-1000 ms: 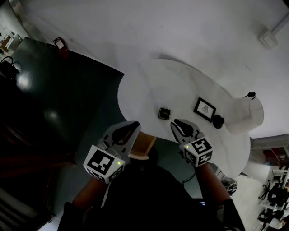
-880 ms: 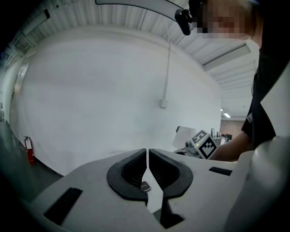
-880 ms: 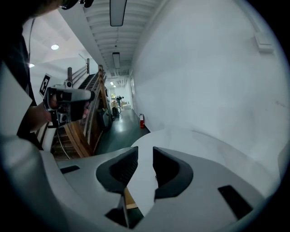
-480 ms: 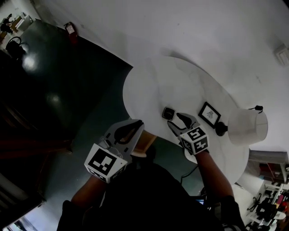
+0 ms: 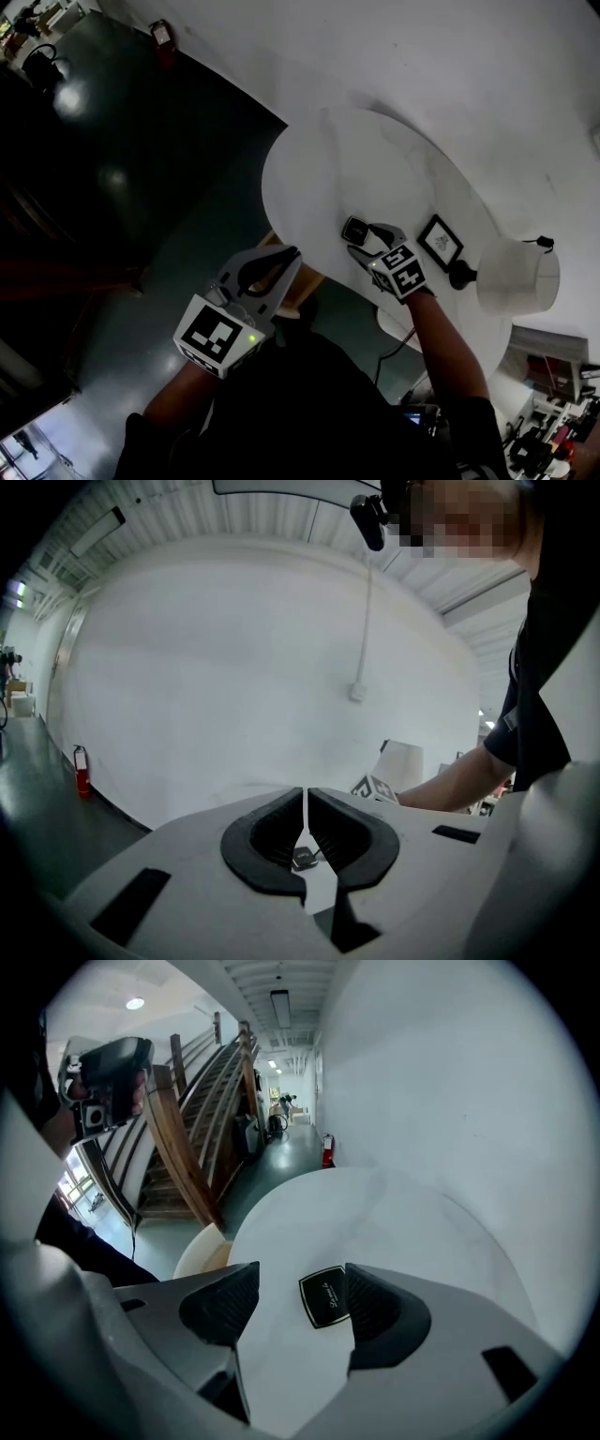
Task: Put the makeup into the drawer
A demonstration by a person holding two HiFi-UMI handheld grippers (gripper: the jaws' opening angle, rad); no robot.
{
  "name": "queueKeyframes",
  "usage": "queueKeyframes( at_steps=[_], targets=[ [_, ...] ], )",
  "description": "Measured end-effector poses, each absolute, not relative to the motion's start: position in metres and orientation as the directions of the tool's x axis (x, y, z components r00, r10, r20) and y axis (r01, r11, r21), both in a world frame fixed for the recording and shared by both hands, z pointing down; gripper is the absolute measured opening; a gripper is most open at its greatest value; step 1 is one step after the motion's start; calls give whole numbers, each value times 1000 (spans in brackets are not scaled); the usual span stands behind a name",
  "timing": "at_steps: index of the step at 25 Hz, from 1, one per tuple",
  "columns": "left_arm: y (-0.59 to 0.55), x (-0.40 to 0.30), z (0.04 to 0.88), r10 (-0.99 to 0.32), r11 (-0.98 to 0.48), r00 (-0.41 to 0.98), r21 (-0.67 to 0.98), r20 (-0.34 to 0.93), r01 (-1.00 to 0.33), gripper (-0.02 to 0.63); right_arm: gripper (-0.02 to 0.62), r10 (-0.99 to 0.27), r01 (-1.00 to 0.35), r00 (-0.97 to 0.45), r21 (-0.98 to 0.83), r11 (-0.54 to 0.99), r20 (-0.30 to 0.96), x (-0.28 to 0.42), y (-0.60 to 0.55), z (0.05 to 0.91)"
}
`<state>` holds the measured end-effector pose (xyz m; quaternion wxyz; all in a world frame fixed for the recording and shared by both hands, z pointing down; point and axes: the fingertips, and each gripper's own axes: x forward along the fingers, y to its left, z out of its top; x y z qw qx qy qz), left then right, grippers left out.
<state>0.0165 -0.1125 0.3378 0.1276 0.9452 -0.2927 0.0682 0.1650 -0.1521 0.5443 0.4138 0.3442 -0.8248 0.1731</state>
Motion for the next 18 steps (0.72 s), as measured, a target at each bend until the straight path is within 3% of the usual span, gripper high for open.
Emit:
queueKeyframes(
  at_steps=[18],
  targets=[
    [-111,5,359,-570,-747,775,219,273,-627,12,281,-234,-574,-334,0,819,913,183,-174,620]
  ],
)
